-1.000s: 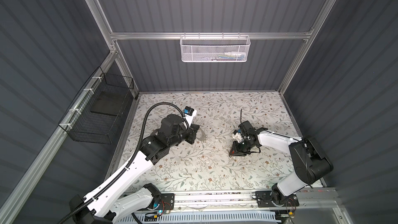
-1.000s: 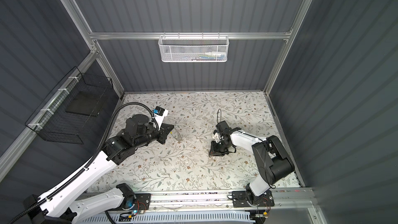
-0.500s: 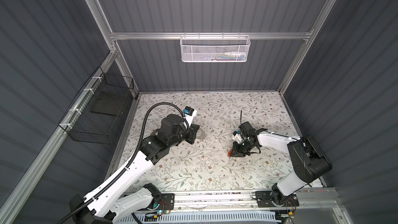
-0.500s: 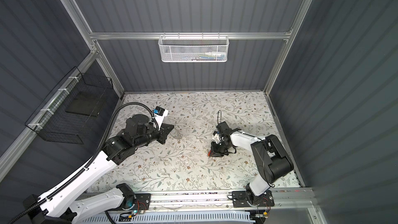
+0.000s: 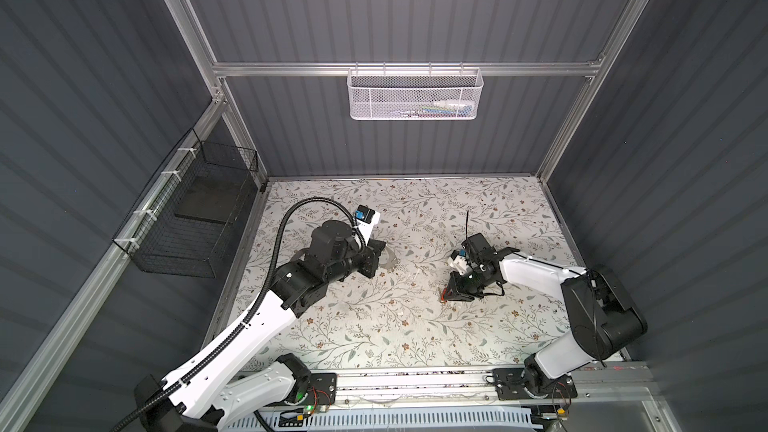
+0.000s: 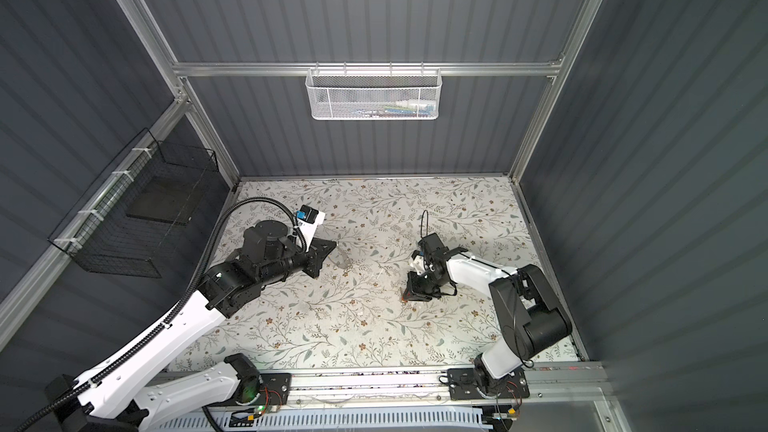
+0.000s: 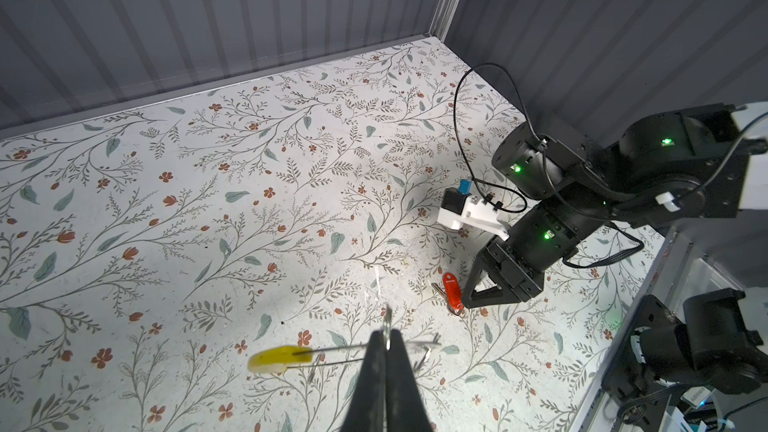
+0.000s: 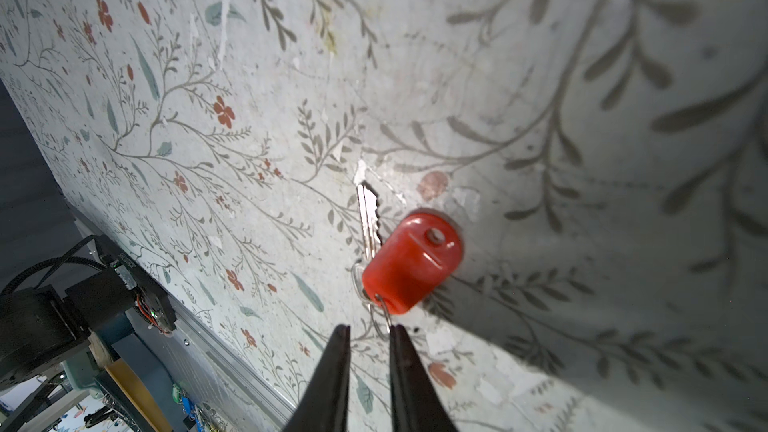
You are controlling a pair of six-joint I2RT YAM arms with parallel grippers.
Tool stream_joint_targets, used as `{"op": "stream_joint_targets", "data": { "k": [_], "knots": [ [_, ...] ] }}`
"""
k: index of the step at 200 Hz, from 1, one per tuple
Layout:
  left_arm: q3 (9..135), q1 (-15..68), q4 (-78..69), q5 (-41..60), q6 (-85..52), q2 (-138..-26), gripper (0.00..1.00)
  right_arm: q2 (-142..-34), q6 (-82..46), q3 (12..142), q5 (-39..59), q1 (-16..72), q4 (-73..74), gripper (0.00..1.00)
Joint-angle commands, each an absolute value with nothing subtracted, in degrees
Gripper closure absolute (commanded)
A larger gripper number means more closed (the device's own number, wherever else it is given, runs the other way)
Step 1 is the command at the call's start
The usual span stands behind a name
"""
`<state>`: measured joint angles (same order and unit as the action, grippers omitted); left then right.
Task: Put the keys on the keyring
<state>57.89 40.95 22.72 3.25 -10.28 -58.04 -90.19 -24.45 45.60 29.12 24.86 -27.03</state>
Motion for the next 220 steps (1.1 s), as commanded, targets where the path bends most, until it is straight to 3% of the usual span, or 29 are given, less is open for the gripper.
{"op": "stream_joint_targets", "data": {
  "k": [1,220],
  "knots": [
    [57.88,41.21,21.88,4.27,-10.64,-57.88,1.0,-89.44,-25.9,44.28,27.5,25.03,-27.66,0.78],
    [58.01,41.22,21.7,4.46,-10.62,-57.92,1.0,-89.44,-32.53,43.11,26.87,28.47,-22.6,0.79]
  ]
}}
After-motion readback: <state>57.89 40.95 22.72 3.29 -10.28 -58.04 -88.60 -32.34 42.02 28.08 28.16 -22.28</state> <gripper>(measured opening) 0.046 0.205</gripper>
